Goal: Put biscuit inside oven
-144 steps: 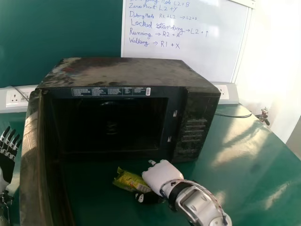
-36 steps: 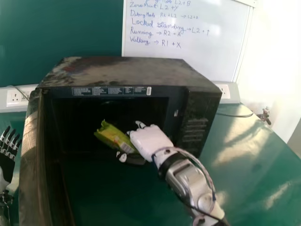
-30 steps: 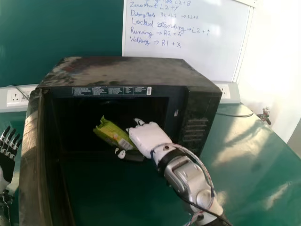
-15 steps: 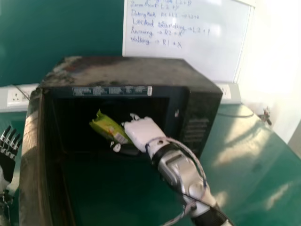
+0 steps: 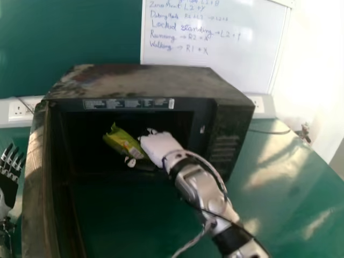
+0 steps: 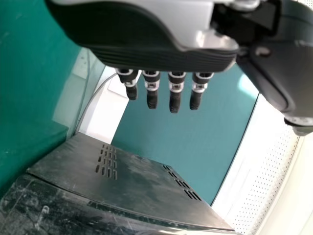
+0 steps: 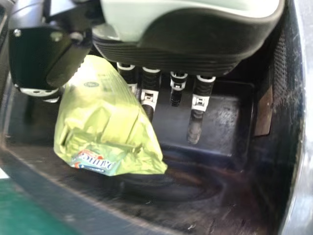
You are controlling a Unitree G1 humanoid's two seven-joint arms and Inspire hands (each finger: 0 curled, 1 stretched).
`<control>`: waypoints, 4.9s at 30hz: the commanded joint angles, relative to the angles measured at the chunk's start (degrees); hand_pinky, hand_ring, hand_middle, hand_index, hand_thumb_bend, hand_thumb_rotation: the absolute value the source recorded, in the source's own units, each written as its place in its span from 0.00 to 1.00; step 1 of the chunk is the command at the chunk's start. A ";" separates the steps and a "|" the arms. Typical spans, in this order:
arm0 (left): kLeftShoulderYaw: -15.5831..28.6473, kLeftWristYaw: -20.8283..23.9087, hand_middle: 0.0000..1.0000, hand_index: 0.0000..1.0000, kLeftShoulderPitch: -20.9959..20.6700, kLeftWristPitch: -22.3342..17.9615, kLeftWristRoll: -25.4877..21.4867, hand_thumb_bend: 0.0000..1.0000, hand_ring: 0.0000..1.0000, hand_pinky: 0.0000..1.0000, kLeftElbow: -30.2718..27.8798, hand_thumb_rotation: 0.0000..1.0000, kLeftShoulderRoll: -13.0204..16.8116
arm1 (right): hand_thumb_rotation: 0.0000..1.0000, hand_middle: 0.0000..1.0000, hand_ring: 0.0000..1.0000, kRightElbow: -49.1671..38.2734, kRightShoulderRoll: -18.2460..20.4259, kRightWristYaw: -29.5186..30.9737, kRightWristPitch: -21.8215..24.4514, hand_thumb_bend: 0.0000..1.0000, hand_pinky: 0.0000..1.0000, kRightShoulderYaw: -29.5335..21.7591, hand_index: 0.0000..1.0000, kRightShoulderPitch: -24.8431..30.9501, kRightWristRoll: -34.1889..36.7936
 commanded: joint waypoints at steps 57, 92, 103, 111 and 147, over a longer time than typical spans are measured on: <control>-0.26 0.25 0.55 0.63 4.07 0.19 -0.35 1.00 0.40 0.08 3.34 0.62 -5.80 | 0.00 0.46 0.51 41.02 7.91 -34.86 -6.96 0.52 0.50 8.07 0.53 -17.69 6.51; -0.19 0.11 0.55 0.64 4.10 0.25 -0.27 1.00 0.40 0.08 3.45 0.61 -5.42 | 0.44 0.82 0.77 41.93 9.93 -33.51 0.23 0.81 0.66 9.75 0.80 -18.13 8.00; -0.13 -0.34 0.55 0.64 4.17 0.48 -0.48 1.00 0.40 0.08 3.38 0.61 -5.39 | 0.50 0.87 0.82 39.91 9.18 -33.96 0.32 0.86 0.73 9.66 0.82 -16.72 8.54; -0.23 0.17 0.55 0.64 4.07 0.14 -0.14 1.00 0.40 0.08 3.62 0.61 -5.34 | 0.60 0.86 0.81 36.63 7.73 -33.83 0.66 0.88 0.72 9.85 0.83 -15.27 8.09; -0.32 0.43 0.57 0.70 3.93 0.06 -0.15 1.00 0.41 0.08 3.48 0.64 -5.46 | 0.70 0.87 0.84 -15.13 -5.12 -13.77 3.80 0.90 0.76 1.90 0.87 12.26 8.40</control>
